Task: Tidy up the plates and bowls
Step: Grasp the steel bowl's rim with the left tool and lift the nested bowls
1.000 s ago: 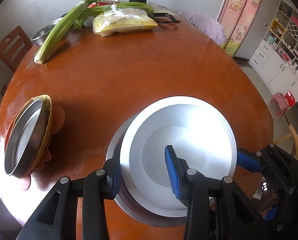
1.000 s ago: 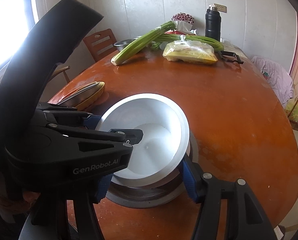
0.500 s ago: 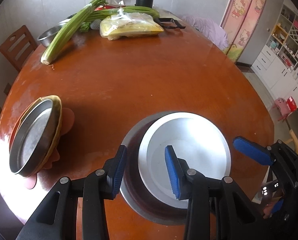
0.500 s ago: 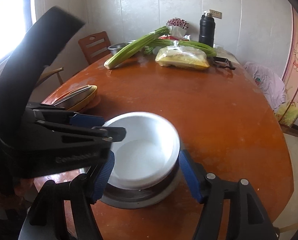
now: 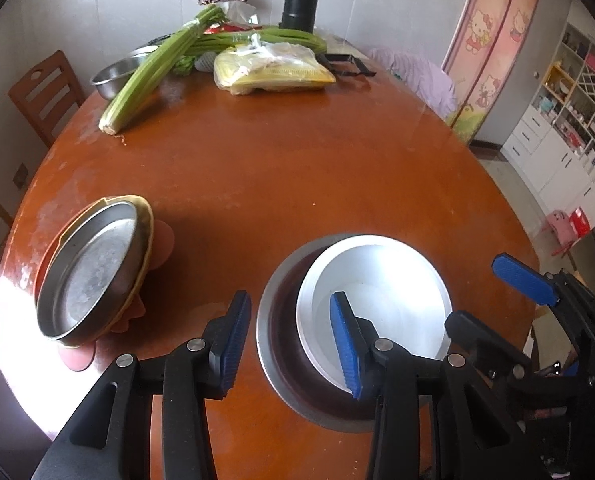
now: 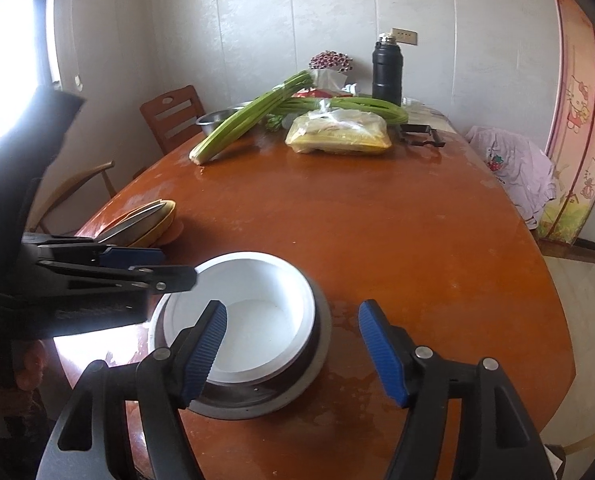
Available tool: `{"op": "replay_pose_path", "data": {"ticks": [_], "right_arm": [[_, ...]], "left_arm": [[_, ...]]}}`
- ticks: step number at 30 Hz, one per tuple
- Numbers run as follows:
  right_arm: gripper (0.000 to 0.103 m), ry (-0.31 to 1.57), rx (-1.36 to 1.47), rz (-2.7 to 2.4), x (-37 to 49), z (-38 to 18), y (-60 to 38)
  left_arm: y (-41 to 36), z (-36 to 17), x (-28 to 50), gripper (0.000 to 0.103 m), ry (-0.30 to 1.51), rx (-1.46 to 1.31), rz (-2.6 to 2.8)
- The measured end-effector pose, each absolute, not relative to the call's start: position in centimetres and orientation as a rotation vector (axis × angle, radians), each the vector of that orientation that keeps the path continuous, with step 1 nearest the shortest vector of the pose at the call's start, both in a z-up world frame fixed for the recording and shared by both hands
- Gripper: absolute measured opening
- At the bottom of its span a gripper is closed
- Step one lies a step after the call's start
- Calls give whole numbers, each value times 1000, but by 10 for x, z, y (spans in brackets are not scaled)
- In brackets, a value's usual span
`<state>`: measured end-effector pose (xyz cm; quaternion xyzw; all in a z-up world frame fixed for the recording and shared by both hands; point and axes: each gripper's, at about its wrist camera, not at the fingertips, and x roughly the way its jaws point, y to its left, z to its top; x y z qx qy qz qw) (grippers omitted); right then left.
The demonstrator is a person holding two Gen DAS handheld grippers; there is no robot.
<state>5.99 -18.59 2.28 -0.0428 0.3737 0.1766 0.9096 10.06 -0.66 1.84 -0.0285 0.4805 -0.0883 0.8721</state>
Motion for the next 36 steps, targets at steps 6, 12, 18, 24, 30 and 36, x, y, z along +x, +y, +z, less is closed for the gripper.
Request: {"op": "replay_pose_path", "data": {"ticks": [6,12,18,24,30,36], "right_arm": [[69,792,-53,347,65,20,-193],[69,851,-13,344,76,6,-196],[69,908,20,351,84,-9,-195],[69,951,24,363,86,-24,-190],[69,971,38,392,86,-30,-185],[69,985,42,420,84,-33,-180]], "left_arm": [[-6,7,103,45,1037,-68,-173],[-5,-5,110,46,1069,-95,-164],[-9,-14,114,47,1085,-89,-156],[-12,-21,114,53,1081,-71,-140],[-15,-28,119,55,1098,-78,-147],[-18,-35,122,55,1115,-80,-162]]}}
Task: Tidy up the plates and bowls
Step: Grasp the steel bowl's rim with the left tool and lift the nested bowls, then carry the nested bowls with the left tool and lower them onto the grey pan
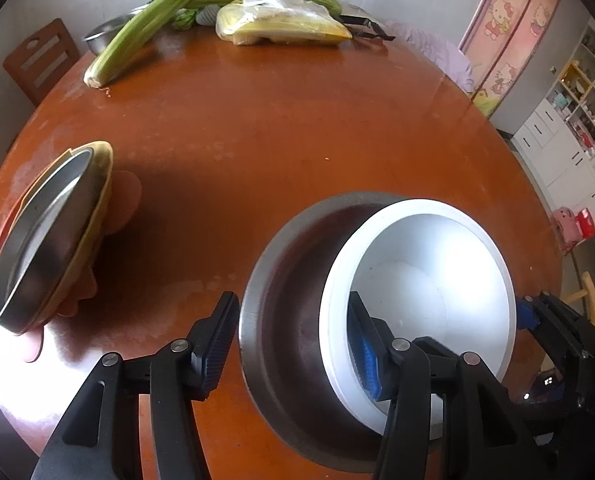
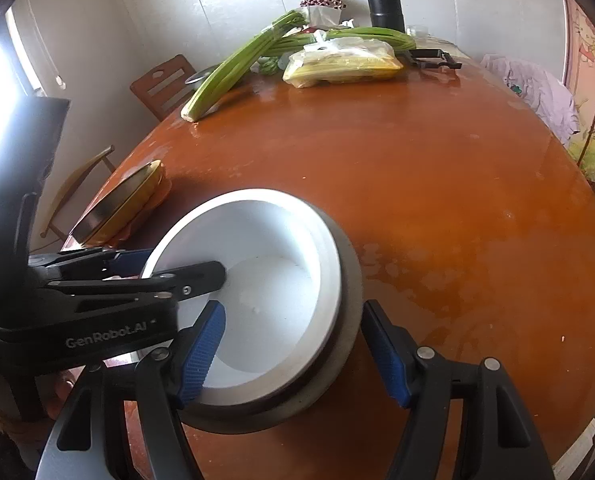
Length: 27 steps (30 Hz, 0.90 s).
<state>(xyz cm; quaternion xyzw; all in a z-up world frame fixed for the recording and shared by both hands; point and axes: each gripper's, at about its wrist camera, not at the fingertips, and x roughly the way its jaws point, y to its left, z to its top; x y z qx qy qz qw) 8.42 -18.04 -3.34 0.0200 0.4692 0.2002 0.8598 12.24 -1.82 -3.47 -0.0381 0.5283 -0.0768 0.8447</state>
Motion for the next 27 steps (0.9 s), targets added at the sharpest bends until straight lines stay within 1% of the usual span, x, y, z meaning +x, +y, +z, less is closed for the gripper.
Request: {"op": "replay_pose_path", "data": {"ticks": [6,8,19,27], "right_arm": [[69,980,44,430,83,-32,-179],[69,975,46,436,82,-32,-178],[69,963,53,420,79,-30,-179],[69,935,63,416,79,-21,-183]], "left_arm": [[-21,-35,122,54,1108,-79,-171],[-20,-36,120,49,1108,-93,-182],[-19,-36,121,48,1111,-139,-195],[-23,-24,120,48,1077,-121,-201]]}}
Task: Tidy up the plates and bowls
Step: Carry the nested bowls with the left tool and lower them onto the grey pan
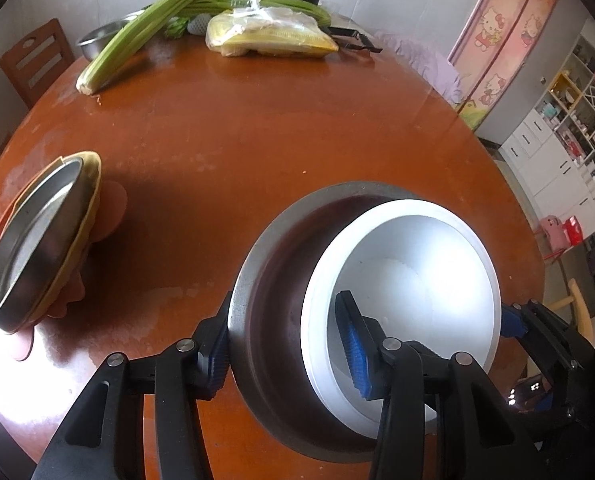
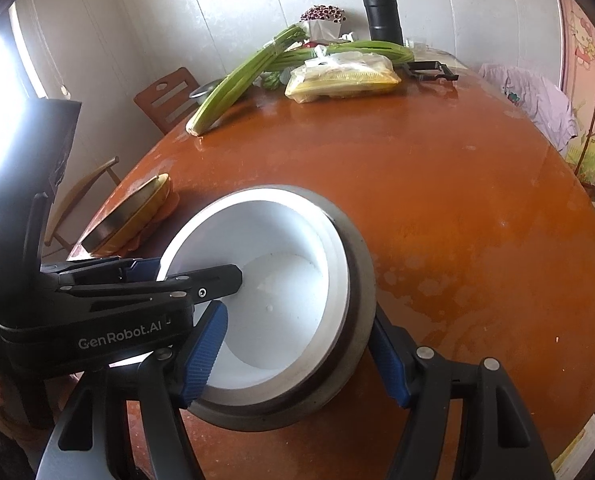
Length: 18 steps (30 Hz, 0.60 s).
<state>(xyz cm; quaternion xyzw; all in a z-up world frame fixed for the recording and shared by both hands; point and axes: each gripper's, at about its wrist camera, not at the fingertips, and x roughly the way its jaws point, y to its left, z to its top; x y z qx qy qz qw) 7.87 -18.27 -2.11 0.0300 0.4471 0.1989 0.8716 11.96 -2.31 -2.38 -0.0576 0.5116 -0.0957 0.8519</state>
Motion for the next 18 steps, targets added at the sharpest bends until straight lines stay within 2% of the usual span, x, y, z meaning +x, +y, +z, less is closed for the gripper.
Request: {"op": "replay_pose_path", "data": {"ticks": [9,18], "right_arm": [[69,870,32,437,75,8,-168],[69,794,-40,499,79,50,-119]], "left_arm": [[-4,9,113,49,1009,-141,-191],[52,54,105,49,918,-179,-133]]}}
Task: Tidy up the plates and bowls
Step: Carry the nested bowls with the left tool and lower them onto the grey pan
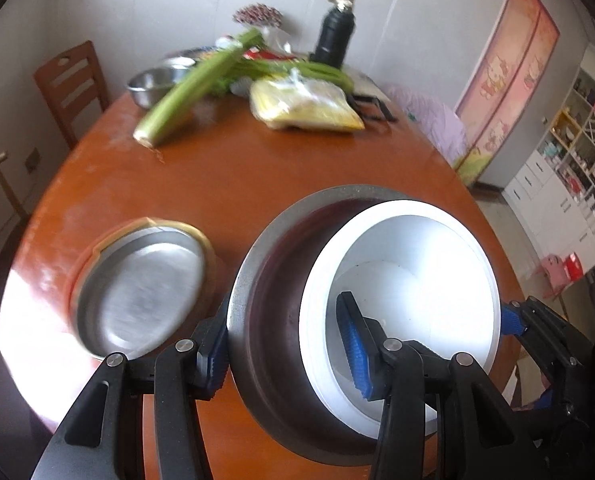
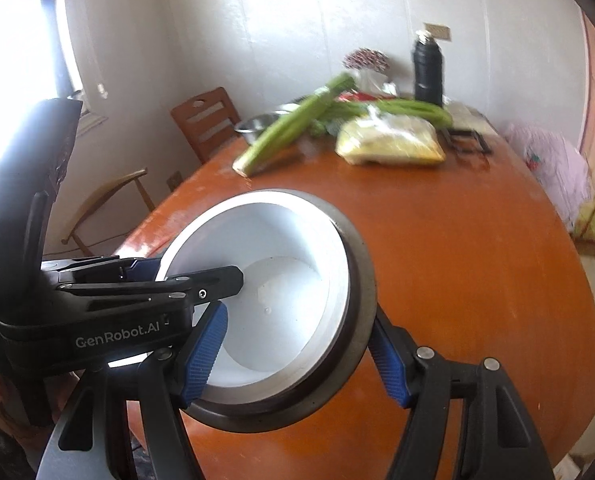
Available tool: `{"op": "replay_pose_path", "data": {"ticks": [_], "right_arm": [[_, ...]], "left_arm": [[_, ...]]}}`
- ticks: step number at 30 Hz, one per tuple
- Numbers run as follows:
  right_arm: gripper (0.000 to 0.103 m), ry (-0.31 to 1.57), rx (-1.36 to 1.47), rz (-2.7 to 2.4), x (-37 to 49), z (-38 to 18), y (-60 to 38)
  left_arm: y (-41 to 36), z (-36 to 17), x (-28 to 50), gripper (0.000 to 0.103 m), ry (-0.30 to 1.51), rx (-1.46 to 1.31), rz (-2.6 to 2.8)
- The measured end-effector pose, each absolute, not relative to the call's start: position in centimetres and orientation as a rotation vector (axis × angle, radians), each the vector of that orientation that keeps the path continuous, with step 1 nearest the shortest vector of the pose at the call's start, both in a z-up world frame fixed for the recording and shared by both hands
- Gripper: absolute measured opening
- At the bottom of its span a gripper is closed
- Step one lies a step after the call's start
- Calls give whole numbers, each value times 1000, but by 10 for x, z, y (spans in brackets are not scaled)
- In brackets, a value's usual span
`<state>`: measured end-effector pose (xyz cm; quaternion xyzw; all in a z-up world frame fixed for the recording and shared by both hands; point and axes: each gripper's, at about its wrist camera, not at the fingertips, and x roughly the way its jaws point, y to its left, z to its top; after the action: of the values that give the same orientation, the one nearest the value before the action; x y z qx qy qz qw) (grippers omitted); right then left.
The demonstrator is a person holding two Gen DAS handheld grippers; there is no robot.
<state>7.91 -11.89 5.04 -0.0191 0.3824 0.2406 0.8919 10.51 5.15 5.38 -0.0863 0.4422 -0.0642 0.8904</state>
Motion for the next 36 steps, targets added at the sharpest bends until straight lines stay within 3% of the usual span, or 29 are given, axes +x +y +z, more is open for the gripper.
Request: {"op": "replay_pose_path", "data": {"ticks": [13,36], "right_arm": [[69,757,-126,656,113,91,-11],[68,991,-194,668,160,3,41]], "left_arm": [[159,91,113,50,866,-213,12],[197,-11,156,50,1049,-284,37]]}}
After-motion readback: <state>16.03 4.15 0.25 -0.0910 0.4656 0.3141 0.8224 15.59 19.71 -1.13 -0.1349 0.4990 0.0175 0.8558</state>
